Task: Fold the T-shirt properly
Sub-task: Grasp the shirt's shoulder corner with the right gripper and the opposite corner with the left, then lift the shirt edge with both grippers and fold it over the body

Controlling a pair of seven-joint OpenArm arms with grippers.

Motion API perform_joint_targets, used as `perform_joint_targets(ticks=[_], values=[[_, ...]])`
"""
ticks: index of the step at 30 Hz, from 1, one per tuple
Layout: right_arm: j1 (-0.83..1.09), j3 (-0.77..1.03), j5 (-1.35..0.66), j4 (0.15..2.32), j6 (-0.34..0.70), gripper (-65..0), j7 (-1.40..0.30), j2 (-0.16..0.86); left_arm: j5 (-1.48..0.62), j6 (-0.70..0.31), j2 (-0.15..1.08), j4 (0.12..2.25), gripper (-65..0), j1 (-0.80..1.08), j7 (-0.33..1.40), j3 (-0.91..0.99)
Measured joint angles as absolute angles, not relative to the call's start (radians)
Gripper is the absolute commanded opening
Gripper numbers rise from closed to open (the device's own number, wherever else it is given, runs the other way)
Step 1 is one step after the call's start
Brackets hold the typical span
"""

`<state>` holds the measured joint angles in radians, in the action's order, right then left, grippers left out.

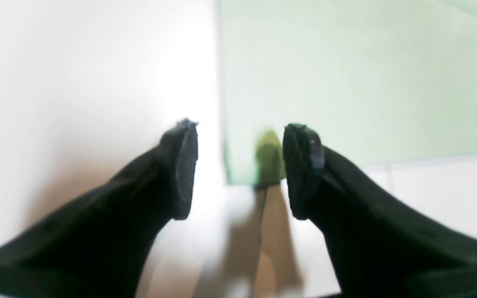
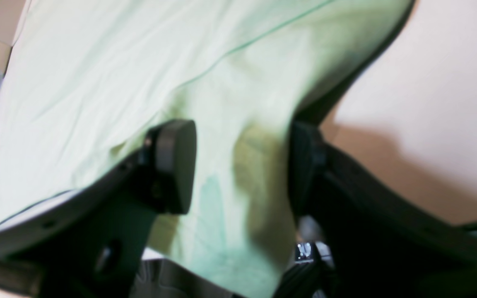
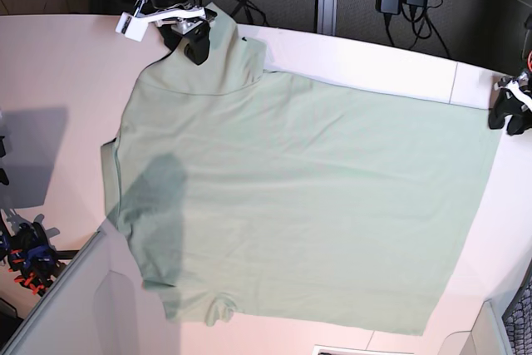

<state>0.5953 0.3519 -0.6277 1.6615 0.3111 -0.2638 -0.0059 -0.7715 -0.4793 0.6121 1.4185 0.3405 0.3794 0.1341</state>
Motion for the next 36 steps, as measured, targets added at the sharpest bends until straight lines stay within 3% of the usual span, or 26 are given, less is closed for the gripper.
perform_joint_targets(ticks=[8, 11, 13, 16, 17, 21, 25, 36], values=[[0.595, 0.352, -0.628, 1.662, 0.311, -30.8, -0.263, -0.012, -0.734, -0.488, 0.56, 1.423, -29.0, 0.329, 0.339, 0.075], [0.595, 0.352, -0.628, 1.662, 0.311, -31.6, -0.263, -0.017, -0.734, -0.488, 0.559, 1.424, -32.7, 0.327, 0.344, 0.073], [0.595, 0.352, -0.627, 1.661, 0.311, -42.5, -0.269, -0.017, -0.73, -0.487, 0.559, 1.425, -42.2, 0.326, 0.344, 0.073], [0.596, 0.352, -0.622, 1.657, 0.309, -65.0, -0.289, -0.017, -0.73, -0.487, 0.559, 1.424, -60.8, 0.327, 0.355, 0.072], [0.596, 0.351, -0.625, 1.657, 0.309, -65.0, -0.289, -0.017, -0.731, -0.487, 0.556, 1.424, -65.0, 0.327, 0.356, 0.072], [0.596, 0.35, -0.62, 1.657, 0.309, -65.0, -0.29, -0.019, -0.693, -0.509, 0.554, 1.425, -65.0, 0.326, 0.354, 0.073], [0.599, 0.35, -0.599, 1.684, 0.305, -65.0, -0.324, -0.019, -0.694, -0.682, 0.563, 1.424, -65.0, 0.332, 0.394, 0.11], [0.717, 0.398, -0.587, 1.912, 0.292, -65.0, -0.393, -0.022, -0.836, -0.683, 0.676, 1.54, -65.0, 0.385, 0.504, 0.136]])
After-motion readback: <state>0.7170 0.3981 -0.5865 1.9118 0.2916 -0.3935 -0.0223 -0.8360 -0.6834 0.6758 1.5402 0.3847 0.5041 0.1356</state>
